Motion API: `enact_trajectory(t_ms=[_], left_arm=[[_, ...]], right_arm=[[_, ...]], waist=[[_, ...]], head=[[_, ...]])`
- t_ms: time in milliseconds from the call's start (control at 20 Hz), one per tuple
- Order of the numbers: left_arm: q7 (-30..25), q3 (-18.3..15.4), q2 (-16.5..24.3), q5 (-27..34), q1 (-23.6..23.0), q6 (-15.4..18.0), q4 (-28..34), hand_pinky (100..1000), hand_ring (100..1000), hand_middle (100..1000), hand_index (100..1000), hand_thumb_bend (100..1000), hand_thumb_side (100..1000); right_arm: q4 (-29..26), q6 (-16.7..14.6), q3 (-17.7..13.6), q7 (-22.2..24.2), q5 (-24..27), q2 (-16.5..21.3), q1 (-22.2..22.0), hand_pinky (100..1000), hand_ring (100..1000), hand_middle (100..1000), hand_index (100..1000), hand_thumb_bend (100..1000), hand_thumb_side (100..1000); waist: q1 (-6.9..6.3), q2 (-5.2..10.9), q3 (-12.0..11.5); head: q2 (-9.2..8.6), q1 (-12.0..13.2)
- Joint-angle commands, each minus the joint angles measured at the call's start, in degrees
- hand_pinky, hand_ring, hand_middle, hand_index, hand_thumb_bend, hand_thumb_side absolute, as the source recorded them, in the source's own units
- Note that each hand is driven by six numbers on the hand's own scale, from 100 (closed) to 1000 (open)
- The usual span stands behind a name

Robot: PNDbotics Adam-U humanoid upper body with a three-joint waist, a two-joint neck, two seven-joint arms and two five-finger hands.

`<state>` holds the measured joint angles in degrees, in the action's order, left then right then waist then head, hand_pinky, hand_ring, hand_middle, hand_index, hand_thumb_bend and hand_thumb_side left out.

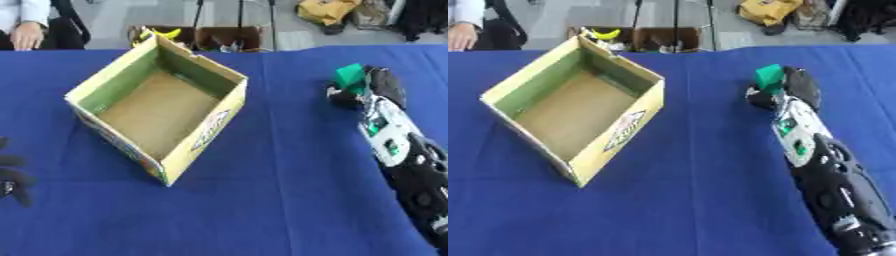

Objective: Pick up objects on the table and place them in the box.

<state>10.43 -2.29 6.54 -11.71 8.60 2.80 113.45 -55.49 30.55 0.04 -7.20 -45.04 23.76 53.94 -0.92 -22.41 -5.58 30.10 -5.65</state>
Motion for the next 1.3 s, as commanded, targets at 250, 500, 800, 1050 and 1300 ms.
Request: enact_trajectory(t_ms=[250,500,800,1050,1300], left_arm=[[-0.2,0.2,0.4,-0.3,0.4,0.0,1.1,257,429,523,794,100,932],[-0.2,0.2,0.5,-0.4,0.4,0.0,1.1,255,429,523,794,100,932],[-0.2,0.2,0.7,-0.4,0.3,-0.1,1.1,255,430,523,794,100,931],[-0.2,0.2,0.9,-0.5,0.1,-0.2,1.1,256,430,523,794,100,931],[-0.2,0.2,1.0,-0.5,0.1,-0.2,1.1,256,430,523,794,100,931]], right_arm=[[-0.5,-0.2,0.2,-1.8,4.1,1.2,0.5,654,724,641,789,100,473],[-2.8,-0.5,0.8,-2.8,5.1,2.1,0.6,651,710,627,776,100,476],[-7.6,-1.9,2.6,-1.3,5.2,3.8,1.1,647,692,617,761,100,489],[-13.6,-3.6,4.5,1.9,5.7,5.8,2.0,642,684,614,758,100,491],[-18.8,-3.7,5.5,4.1,6.5,6.7,3.0,639,679,612,755,100,492]], waist=[[-0.2,0.84,0.0],[-0.18,1.13,0.2],[-0.01,1.68,0.7],[0.27,2.18,0.8],[0.61,2.48,0.8]], head=[[-0.69,0.2],[-0.58,0.4],[-0.3,0.7],[-0.05,0.8],[0.06,0.9]])
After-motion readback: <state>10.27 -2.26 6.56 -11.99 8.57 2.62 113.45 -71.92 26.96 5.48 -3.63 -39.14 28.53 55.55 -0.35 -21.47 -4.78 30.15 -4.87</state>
